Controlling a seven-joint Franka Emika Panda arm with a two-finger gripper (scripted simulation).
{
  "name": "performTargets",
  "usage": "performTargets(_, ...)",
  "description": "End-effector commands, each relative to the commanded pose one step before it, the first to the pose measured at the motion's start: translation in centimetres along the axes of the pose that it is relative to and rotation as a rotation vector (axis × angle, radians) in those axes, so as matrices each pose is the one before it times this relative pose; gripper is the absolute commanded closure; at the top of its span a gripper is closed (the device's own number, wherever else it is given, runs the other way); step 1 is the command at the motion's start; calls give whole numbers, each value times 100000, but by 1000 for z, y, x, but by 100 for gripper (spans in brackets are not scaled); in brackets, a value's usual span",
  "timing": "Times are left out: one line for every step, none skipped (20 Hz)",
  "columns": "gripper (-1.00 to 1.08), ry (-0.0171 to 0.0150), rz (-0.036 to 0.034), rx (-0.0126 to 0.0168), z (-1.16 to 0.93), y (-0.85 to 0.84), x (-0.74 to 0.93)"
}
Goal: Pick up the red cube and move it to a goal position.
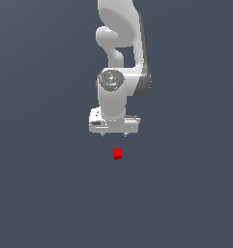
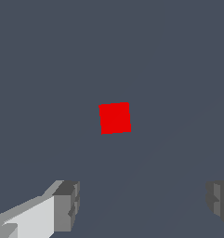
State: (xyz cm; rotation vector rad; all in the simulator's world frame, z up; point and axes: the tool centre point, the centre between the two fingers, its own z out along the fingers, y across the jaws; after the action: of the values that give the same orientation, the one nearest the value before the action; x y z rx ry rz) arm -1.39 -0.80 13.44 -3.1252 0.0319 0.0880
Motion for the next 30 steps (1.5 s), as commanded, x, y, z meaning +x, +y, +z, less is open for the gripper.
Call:
performTargets(-92,0,0,0,0,1,0)
performTargets(-92,0,0,0,35,11,12)
performTargets(-92,48,-84,-14,77,-20,27)
performTargets(-92,69,-118,-18,136,-20,48)
performTargets(-92,94,-162,-25,190,-26,67)
performTargets(-92,119,-205,-32,243,-31,87)
performTargets(-92,142,-244,-38,297,-35,107)
performTargets(-92,165,-284,-45,349,-39,126)
performTargets(-92,198,-340,-54,393,-54,144)
performTargets(-92,214,-367,-59,447,-52,164)
performTargets(-92,239,-409,-66,493,-60,183)
performTargets(-92,261,-448,-73,539,-65,201)
performTargets(-92,283,-485,-80,584,-71,220)
performTargets(-92,305,-521,-86,627,-76,237)
performTargets(-92,325,-557,-93,670,-81,254)
performTargets(-92,345,-590,-99,712,-86,271)
performTargets(-92,354,-604,-103,727,-88,280)
performTargets(-92,334,-570,-100,682,-83,268)
performTargets(-92,309,-528,-96,632,-75,256)
performTargets(-92,284,-485,-91,578,-68,242)
performTargets(-92,260,-444,-86,524,-62,226)
performTargets(-92,236,-403,-79,475,-56,208)
performTargets(-92,212,-362,-72,429,-49,189)
performTargets(-92,190,-324,-65,382,-45,169)
performTargets(-92,167,-284,-58,337,-38,150)
performTargets(-92,146,-249,-51,290,-35,131)
performTargets(-92,122,-207,-43,246,-27,112)
performTargets(-92,97,-166,-35,201,-19,94)
performTargets(-92,81,-137,-30,152,-20,76)
performTargets(-92,54,-92,-22,109,-10,59)
